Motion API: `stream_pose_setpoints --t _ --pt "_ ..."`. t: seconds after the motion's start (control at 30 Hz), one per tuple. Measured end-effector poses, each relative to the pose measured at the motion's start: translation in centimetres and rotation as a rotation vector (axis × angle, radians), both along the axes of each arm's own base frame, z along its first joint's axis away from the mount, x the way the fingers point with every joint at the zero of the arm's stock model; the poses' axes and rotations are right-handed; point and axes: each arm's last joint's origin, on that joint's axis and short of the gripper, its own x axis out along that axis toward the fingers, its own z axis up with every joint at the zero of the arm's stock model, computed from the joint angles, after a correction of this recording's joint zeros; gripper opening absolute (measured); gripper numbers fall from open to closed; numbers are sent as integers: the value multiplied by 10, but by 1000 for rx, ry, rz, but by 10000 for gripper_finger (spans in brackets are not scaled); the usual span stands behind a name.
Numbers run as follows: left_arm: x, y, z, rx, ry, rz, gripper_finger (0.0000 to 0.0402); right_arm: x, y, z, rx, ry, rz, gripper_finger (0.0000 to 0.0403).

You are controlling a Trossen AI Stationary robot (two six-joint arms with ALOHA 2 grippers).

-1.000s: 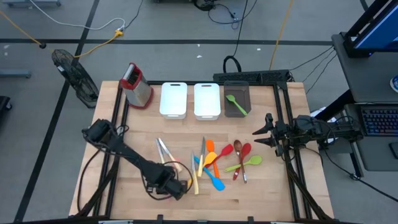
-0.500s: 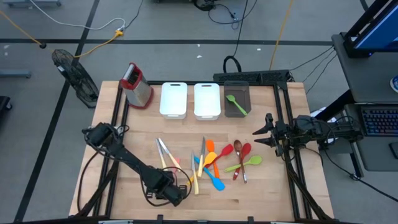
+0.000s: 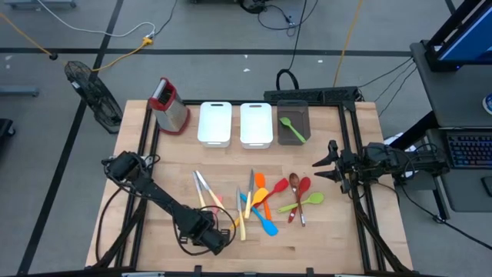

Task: Pick & Place Kitchen Items
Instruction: Put the pink spatula into the black bin

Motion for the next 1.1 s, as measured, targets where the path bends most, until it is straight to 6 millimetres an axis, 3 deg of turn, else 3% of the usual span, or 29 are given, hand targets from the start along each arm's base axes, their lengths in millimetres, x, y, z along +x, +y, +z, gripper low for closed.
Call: stream_pose_setpoints --t 0.17,0.5,0.7,0.87,1.1 --pt "5 -1 -4 -14 -30 -17 16 0 0 0 1 -3 -4 132" --pt "4 0 -3 4 -35 -38 17 0 -1 0 5 -1 -50 132" --pt "4 1 -1 20 -41 -47 21 4 -1 10 152 -78 -46 132" --pt "0 0 -1 34 -36 -107 26 21 1 19 253 -133 -34 132" --pt "-4 -4 -1 70 -60 -211 18 61 6 -7 230 73 -33 132"
